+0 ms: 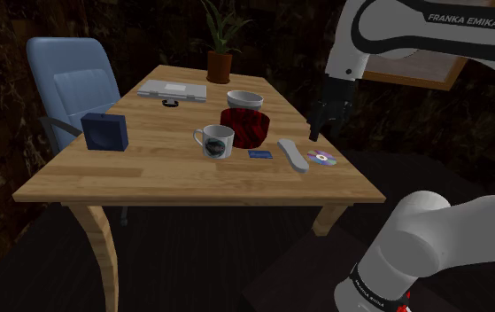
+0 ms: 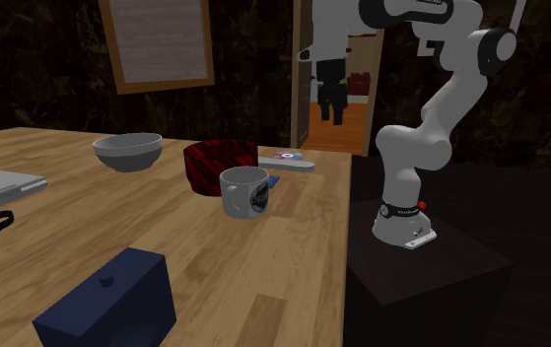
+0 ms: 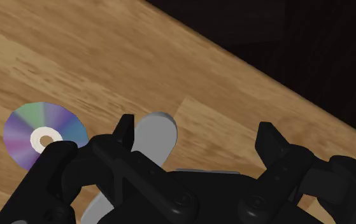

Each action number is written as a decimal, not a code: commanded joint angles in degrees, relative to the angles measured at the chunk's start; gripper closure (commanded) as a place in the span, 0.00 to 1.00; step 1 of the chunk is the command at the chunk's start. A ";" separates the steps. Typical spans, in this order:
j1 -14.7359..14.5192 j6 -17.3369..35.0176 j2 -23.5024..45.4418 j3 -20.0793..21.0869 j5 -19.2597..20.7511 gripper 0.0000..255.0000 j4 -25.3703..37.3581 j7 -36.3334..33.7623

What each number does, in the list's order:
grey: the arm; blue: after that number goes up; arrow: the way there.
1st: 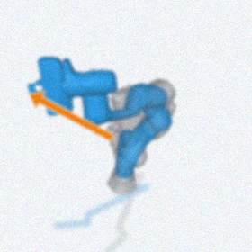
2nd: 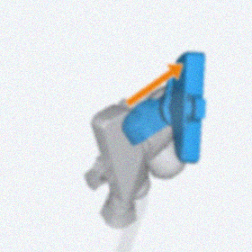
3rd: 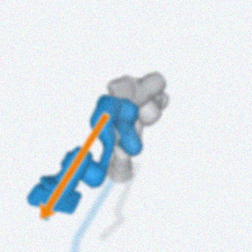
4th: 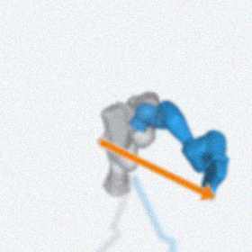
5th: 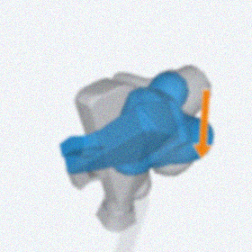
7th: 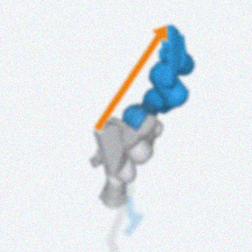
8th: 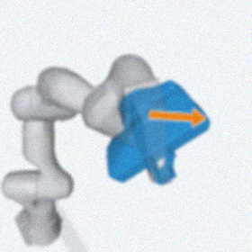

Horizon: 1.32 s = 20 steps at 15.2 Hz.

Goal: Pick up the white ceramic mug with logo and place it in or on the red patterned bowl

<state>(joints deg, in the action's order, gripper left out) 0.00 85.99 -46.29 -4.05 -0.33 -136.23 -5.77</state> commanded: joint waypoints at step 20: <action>1.53 18.39 37.43 12.11 -5.21 0.00 22.54 -31.40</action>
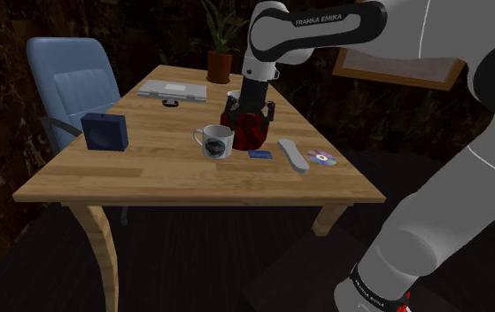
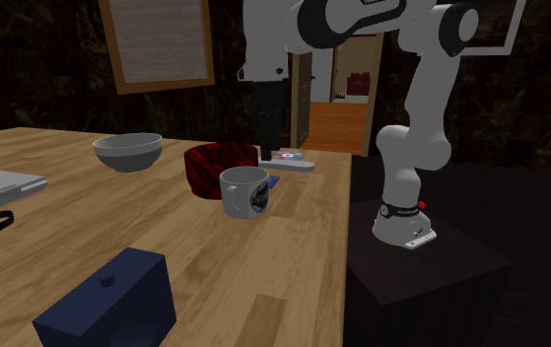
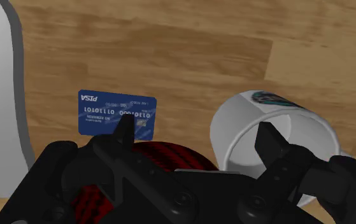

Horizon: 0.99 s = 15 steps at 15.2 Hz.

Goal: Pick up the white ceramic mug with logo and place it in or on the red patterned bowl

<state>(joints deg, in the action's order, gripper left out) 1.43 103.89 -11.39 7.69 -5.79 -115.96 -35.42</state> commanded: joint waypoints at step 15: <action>-0.15 7.03 8.94 1.16 1.03 0.00 2.55 -5.78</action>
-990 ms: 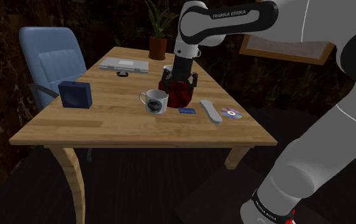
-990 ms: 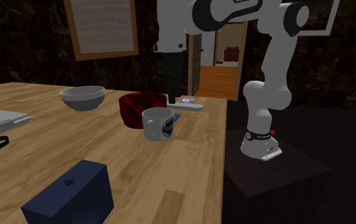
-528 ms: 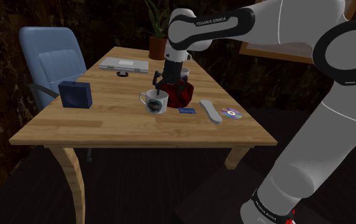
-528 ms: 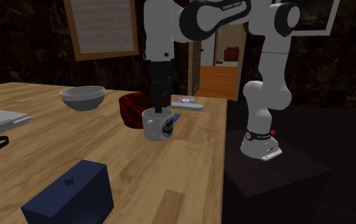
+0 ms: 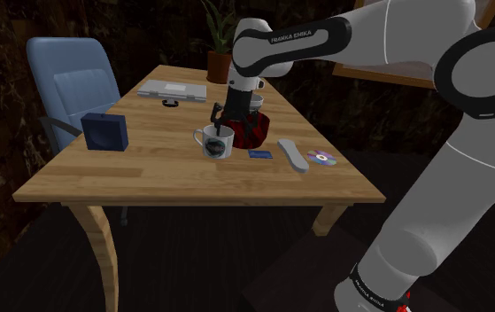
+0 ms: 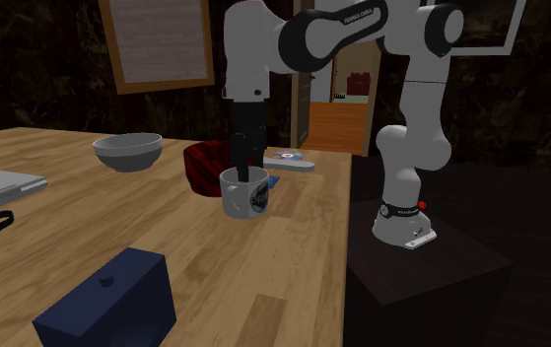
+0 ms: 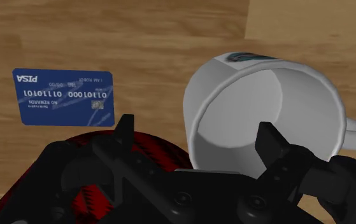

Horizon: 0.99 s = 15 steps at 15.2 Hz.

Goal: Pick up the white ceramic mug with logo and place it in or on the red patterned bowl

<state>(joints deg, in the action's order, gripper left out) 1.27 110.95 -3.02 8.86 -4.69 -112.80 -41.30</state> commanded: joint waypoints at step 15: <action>0.04 -1.53 0.30 -0.03 -0.07 1.00 0.64 0.03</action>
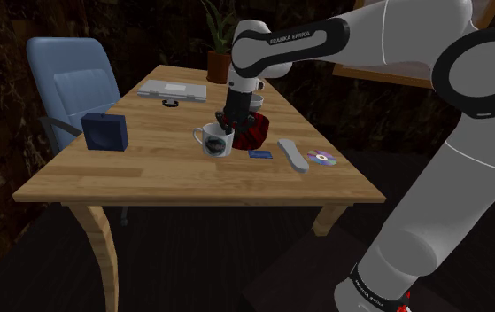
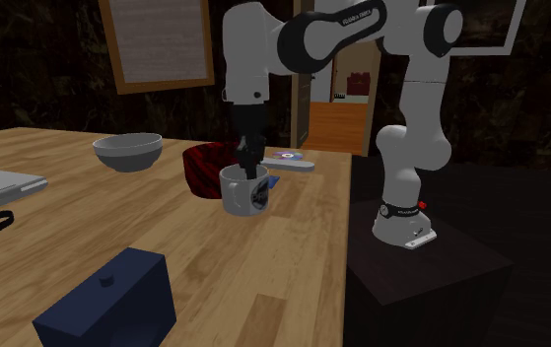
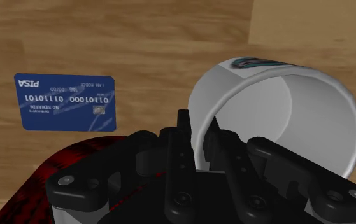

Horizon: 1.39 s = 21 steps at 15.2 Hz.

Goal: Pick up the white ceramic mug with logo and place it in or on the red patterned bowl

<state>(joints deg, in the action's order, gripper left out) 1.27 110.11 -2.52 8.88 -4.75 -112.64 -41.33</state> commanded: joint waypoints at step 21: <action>0.17 -16.92 0.07 -0.20 0.30 1.00 17.00 -1.01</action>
<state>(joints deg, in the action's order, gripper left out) 1.42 93.98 -2.58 8.70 -4.48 -96.53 -42.30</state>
